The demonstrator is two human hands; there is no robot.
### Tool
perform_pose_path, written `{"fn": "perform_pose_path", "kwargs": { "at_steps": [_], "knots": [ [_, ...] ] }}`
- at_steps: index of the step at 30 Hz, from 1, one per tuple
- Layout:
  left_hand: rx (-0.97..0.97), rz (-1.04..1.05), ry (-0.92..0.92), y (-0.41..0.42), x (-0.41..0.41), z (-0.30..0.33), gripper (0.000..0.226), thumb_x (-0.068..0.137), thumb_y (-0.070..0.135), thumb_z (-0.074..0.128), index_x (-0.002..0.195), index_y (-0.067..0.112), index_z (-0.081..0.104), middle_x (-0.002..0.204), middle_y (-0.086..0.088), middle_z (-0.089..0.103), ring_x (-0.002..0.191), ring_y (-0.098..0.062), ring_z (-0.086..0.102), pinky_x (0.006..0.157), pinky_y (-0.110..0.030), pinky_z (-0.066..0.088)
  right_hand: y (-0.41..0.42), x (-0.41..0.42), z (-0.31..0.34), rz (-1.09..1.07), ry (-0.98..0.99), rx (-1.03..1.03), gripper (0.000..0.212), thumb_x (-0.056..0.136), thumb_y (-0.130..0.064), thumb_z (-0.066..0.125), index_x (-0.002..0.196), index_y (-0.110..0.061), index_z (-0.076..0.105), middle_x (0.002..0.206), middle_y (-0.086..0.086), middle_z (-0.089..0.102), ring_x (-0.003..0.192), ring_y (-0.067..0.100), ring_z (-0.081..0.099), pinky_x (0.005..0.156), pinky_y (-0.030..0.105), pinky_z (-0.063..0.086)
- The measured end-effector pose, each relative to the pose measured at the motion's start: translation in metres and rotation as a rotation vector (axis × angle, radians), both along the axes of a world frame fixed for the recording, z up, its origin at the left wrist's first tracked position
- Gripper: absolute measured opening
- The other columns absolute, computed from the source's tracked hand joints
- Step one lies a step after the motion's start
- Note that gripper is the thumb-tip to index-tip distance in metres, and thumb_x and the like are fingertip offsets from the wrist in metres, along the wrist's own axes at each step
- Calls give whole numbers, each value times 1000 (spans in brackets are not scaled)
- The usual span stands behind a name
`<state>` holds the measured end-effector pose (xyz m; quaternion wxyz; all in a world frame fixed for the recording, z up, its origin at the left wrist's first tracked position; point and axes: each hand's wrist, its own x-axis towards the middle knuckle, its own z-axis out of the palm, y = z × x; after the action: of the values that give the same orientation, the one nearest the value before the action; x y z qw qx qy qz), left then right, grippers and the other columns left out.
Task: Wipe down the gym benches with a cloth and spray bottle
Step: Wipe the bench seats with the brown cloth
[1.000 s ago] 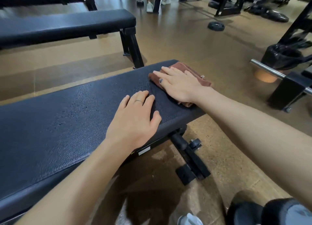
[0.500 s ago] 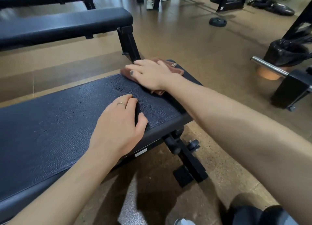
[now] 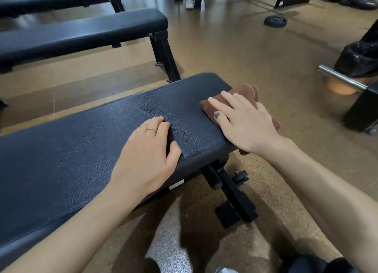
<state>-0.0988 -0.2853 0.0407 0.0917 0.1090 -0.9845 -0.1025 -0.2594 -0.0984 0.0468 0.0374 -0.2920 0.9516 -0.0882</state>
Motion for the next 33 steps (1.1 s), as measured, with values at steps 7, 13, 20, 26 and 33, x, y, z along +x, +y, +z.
{"fn": "perform_pose_path", "kwargs": {
  "at_steps": [7,13,20,26,33],
  "knots": [
    [-15,12,2,1,-5,1,46,96,40,37,123,9,58,138,-9,55,129,-29,48,110,-42,39,-53,-76,7,79,-70,-16,51,106,-48,15,157,-49,22,169,-15,16,156,13,9,119,60,24],
    [0,31,34,-2,-6,2,41,94,39,36,113,10,58,122,-6,59,116,-30,53,100,-44,44,-92,-101,12,113,-63,5,52,106,-45,18,158,-46,25,167,-10,23,153,20,21,115,55,29],
    [-16,1,8,2,-1,0,51,97,41,35,124,6,59,139,-13,56,132,-31,48,111,-43,38,10,8,-2,-16,39,-61,50,108,-47,22,158,-46,26,170,-8,17,156,18,14,122,53,19],
    [-28,2,18,0,-5,-1,45,98,39,37,119,7,58,134,-12,58,125,-33,50,105,-45,41,7,-19,-3,-55,8,-153,49,105,-50,23,151,-52,36,165,-16,28,152,14,23,118,54,30],
    [-23,21,35,0,-5,1,40,95,39,35,111,9,57,121,-9,59,112,-32,52,96,-46,45,-6,-49,7,-224,-144,-147,50,105,-51,21,154,-52,27,166,-11,28,147,29,38,114,52,31]
  ]
}}
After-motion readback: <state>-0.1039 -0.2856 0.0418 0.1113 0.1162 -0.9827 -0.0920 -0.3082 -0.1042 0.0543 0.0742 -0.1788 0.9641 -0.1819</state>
